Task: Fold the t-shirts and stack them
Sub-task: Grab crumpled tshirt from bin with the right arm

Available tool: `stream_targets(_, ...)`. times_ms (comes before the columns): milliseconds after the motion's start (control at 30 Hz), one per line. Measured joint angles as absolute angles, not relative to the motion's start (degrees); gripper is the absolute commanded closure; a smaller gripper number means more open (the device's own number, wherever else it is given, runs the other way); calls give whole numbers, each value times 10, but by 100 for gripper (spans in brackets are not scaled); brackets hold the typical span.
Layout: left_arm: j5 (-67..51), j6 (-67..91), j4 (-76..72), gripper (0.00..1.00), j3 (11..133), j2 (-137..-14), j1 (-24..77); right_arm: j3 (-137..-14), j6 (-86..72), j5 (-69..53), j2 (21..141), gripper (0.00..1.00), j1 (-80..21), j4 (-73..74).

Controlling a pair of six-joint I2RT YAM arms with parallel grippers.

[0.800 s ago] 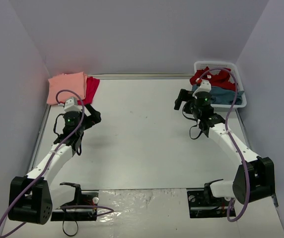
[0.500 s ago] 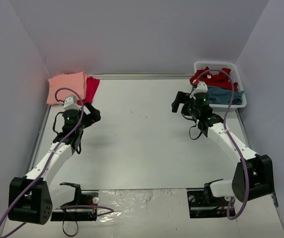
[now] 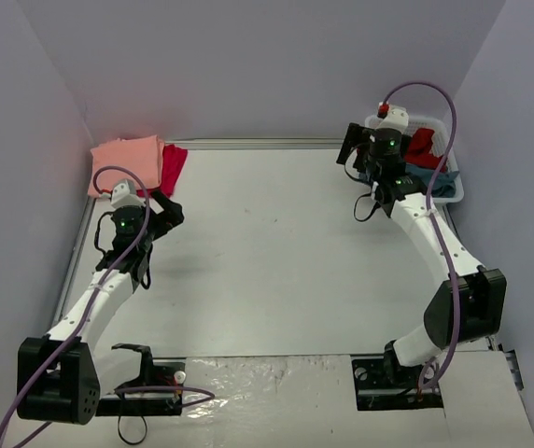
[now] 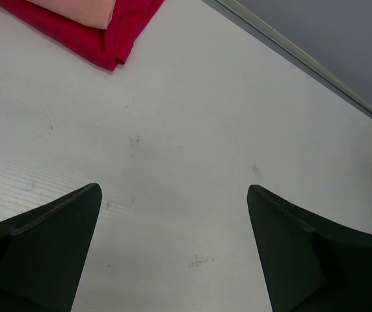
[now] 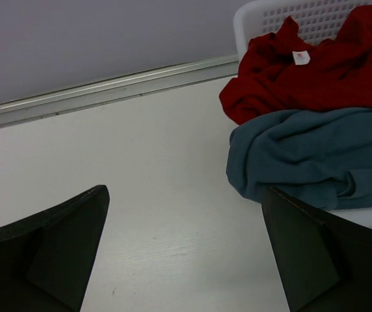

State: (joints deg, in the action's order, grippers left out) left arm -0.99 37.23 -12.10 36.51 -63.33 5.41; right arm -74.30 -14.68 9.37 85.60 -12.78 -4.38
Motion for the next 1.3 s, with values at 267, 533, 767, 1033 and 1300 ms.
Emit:
stream_targets(267, -10, 384, -157, 6, 345, -633, 51, -808, -134, 175, 931, 0, -101, 2)
stream_targets(533, -19, 382, -166, 6, 344, -652, 51, -812, -135, 202, 1008, 0, -86, 37)
stream_targets(767, -26, 382, -166, 6, 344, -660, 51, -817, -136, 198, 1038, 2, -81, 47)
stream_targets(1033, -25, 377, -166, 6, 342, -655, 55, -838, -141, 186, 1062, 13, -64, 45)
stream_targets(1300, -26, 370, -166, 6, 342, -655, 63, -851, -146, 172, 1094, 78, -56, 45)
